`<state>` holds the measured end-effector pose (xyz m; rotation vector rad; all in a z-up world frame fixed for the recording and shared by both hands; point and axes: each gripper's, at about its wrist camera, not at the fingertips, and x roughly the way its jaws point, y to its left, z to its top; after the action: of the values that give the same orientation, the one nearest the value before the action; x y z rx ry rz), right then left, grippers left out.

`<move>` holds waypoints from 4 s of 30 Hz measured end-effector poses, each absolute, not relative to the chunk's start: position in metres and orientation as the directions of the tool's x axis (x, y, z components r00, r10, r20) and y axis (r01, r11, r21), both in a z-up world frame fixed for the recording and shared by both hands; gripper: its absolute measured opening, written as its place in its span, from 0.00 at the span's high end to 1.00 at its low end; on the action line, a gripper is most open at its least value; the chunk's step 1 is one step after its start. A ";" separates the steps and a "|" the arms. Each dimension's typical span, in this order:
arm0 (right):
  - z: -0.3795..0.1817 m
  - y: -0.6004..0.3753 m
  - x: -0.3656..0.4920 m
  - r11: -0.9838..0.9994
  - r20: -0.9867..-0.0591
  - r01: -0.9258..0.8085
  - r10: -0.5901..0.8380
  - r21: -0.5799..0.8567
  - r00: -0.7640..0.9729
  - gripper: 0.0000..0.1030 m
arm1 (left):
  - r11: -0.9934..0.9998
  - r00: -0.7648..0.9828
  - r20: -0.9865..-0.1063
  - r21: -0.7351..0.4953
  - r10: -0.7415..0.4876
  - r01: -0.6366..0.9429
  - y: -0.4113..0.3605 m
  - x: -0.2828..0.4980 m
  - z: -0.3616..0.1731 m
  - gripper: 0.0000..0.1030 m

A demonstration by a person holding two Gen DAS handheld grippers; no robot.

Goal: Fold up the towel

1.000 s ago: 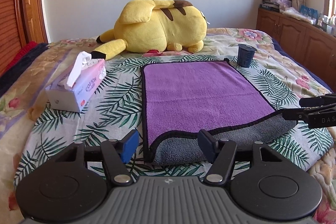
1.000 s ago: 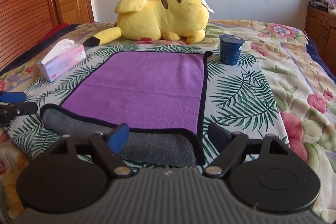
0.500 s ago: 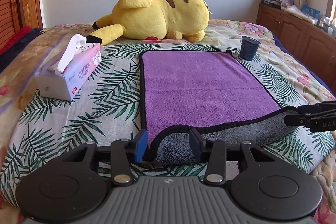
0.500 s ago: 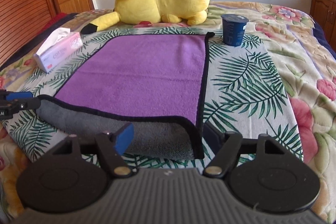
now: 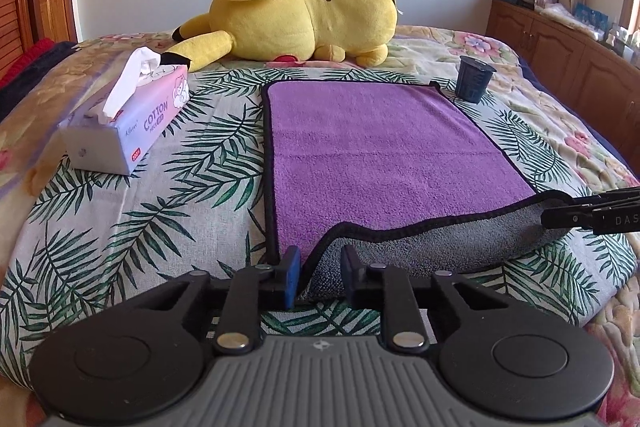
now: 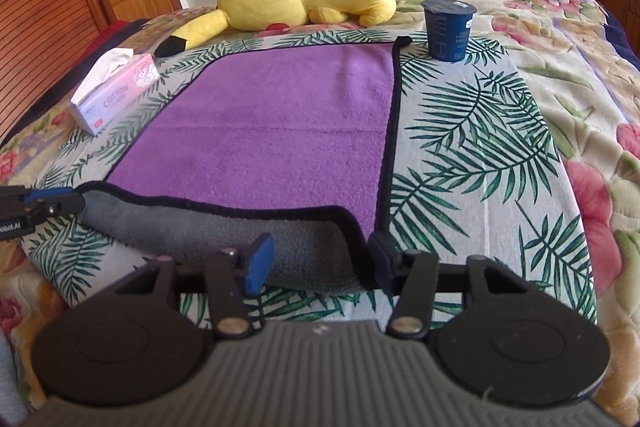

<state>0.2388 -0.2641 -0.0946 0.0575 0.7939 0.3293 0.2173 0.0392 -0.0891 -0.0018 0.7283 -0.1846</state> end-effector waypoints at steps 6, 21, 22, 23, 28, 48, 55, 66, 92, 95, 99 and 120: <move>-0.094 -0.267 0.240 0.944 -0.692 -0.276 0.321 0.179 0.647 0.62 | 0.981 0.724 -0.666 -0.065 -0.179 0.183 0.037 0.217 -0.092 1.00; -0.093 -0.268 0.239 0.944 -0.682 -0.291 0.317 0.157 0.659 0.92 | 0.977 0.747 -0.634 -0.078 -0.201 0.197 0.035 0.213 -0.083 1.00; -0.092 -0.268 0.238 0.942 -0.676 -0.295 0.324 0.162 0.662 0.92 | 0.978 0.752 -0.629 -0.081 -0.200 0.193 0.036 0.213 -0.081 1.00; -0.091 -0.268 0.238 0.938 -0.670 -0.303 0.334 0.167 0.663 0.92 | 0.978 0.755 -0.624 -0.085 -0.202 0.192 0.036 0.212 -0.080 1.00; -0.085 -0.267 0.236 0.932 -0.640 -0.318 0.353 0.176 0.682 0.92 | 0.977 0.765 -0.610 -0.080 -0.205 0.199 0.035 0.211 -0.075 1.00; -0.073 -0.269 0.239 0.931 -0.579 -0.325 0.361 0.169 0.731 0.96 | 0.973 0.797 -0.562 -0.072 -0.221 0.218 0.030 0.215 -0.057 1.00; -0.065 -0.271 0.244 0.929 -0.549 -0.333 0.366 0.164 0.752 0.96 | 0.971 0.813 -0.534 -0.074 -0.229 0.226 0.029 0.219 -0.046 1.00; -0.048 -0.270 0.257 0.922 -0.505 -0.360 0.381 0.142 0.775 0.96 | 0.968 0.831 -0.504 -0.046 -0.234 0.245 0.029 0.236 -0.033 1.00; -0.011 -0.267 0.310 0.923 -0.408 -0.381 0.368 0.054 0.835 0.96 | 0.968 0.860 -0.464 0.024 -0.209 0.249 0.034 0.297 0.001 1.00; -0.007 -0.264 0.319 0.921 -0.397 -0.387 0.369 0.037 0.840 0.96 | 0.967 0.863 -0.461 0.044 -0.205 0.253 0.033 0.307 0.003 1.00; -0.004 -0.260 0.330 0.921 -0.383 -0.390 0.365 0.011 0.849 0.96 | 0.965 0.866 -0.455 0.047 -0.209 0.257 0.036 0.325 0.008 1.00; -0.019 -0.258 0.390 0.939 -0.351 -0.344 0.319 -0.008 0.880 0.96 | 0.968 0.876 -0.459 0.117 -0.146 0.223 0.030 0.390 -0.005 1.00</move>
<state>0.3903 -0.2578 -0.0185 -0.0710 0.3538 0.3454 0.3898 0.0301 -0.0052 0.1691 0.4648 -0.1934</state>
